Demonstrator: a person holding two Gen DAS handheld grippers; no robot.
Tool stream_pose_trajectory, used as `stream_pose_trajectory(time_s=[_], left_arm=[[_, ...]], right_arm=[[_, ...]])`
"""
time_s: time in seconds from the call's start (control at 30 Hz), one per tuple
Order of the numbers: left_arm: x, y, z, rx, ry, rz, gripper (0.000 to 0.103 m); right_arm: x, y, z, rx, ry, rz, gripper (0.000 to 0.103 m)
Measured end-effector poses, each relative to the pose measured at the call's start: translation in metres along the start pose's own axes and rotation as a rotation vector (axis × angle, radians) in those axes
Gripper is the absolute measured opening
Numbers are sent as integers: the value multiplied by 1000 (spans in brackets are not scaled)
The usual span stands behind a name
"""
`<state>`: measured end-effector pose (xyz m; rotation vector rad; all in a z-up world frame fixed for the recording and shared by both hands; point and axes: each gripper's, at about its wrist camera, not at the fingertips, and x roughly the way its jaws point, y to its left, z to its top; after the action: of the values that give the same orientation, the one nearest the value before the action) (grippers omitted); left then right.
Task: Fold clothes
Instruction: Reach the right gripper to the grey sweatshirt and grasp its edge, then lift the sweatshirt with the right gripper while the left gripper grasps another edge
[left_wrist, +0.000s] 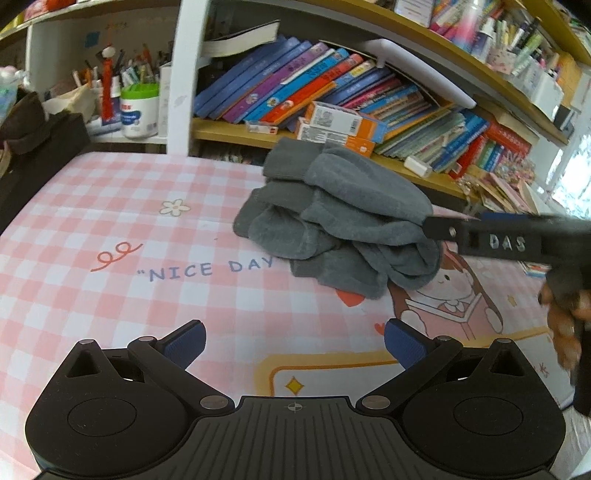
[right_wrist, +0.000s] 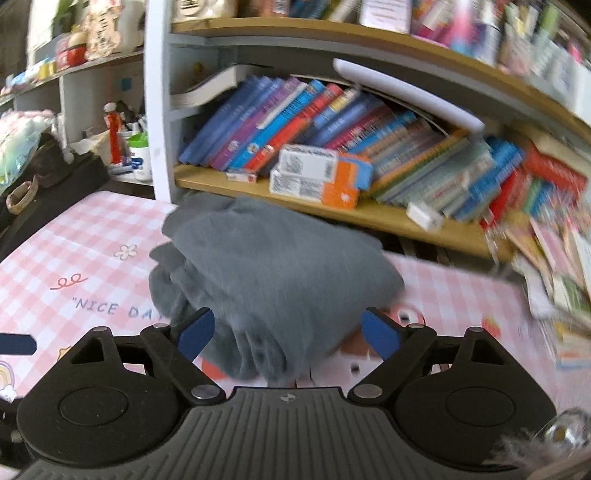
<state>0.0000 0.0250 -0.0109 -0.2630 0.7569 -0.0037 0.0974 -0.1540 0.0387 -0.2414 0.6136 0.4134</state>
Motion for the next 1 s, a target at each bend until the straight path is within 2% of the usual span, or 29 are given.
stream_pose_trajectory(time_s=[0.2,0.33,0.4,0.47,0.53,0.73,0.8,0.9,1.0], left_arm=[[-1,12,1,-51,-14,28,103],[-1,18,2,-72,-27,33,103],[-1,21,2,-83,-30,35,103],[-2,25,2,-103,-35,28,103],[-3,30,2,-123,-39,20,103],[-5,47,0,-208,-47,8,103],[-5,52,-1,-231,-51,24,103],[-8,61,-2,-279,-64,54,103],[-14,71,-4,-339,-92,88,103]], right_arm=[[33,20,17,-154,47,14,87],[55,28,22,-240,79,-15,79],[65,26,23,-251,98,-28,68],[73,20,21,-231,131,-27,37],[80,12,16,-203,175,-19,17],[74,-1,-16,-138,270,22,12],[61,-5,-25,-46,305,80,12],[38,-10,-37,137,375,237,10],[19,-2,-47,266,426,392,9]])
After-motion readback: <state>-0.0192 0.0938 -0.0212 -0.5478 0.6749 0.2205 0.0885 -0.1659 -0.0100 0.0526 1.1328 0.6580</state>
